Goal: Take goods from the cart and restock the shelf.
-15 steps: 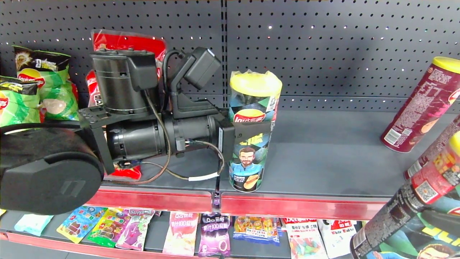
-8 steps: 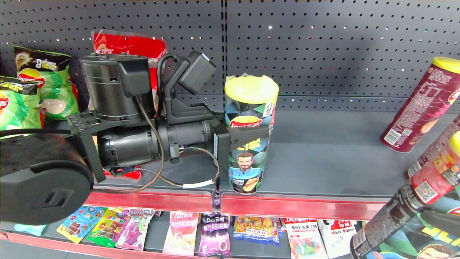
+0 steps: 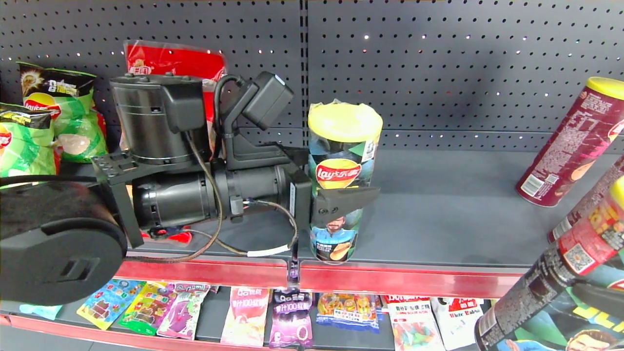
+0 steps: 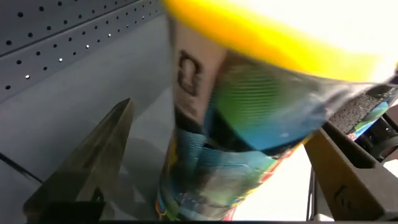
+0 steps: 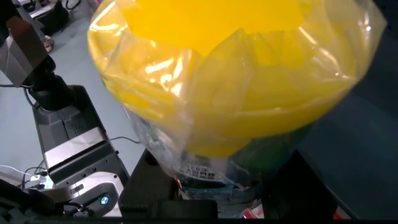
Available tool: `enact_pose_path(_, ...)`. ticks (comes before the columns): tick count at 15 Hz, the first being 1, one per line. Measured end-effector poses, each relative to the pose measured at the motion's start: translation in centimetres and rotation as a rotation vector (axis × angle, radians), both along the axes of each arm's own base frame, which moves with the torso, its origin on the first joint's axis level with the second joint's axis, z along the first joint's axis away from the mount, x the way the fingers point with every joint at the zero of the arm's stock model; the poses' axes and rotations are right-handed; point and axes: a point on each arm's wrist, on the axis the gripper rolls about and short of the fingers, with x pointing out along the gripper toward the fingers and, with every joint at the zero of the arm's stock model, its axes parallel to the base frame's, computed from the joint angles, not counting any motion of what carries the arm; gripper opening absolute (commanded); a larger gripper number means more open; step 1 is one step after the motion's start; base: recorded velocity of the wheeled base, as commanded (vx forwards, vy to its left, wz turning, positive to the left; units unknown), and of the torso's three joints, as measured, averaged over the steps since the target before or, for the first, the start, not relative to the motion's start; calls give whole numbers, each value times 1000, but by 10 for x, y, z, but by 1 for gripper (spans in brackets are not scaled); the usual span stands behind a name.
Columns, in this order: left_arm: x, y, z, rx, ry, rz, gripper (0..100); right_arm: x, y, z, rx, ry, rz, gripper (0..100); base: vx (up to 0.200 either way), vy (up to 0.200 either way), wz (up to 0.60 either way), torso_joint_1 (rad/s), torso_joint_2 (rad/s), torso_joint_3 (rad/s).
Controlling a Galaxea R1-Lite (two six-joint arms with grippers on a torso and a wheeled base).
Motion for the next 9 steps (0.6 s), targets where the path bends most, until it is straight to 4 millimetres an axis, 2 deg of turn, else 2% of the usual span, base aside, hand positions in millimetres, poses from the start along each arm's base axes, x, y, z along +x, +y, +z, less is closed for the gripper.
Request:
enact_pose_path(4,-8,13,-6,18,17,31,100,12,5,14,5,-13,0,0,0,0,0,0,0,0)
enact_pose_path(9,-24,48,-11,29,26,104,100,51,23,40,0,-13,3,0,0,0,0,0,0,0)
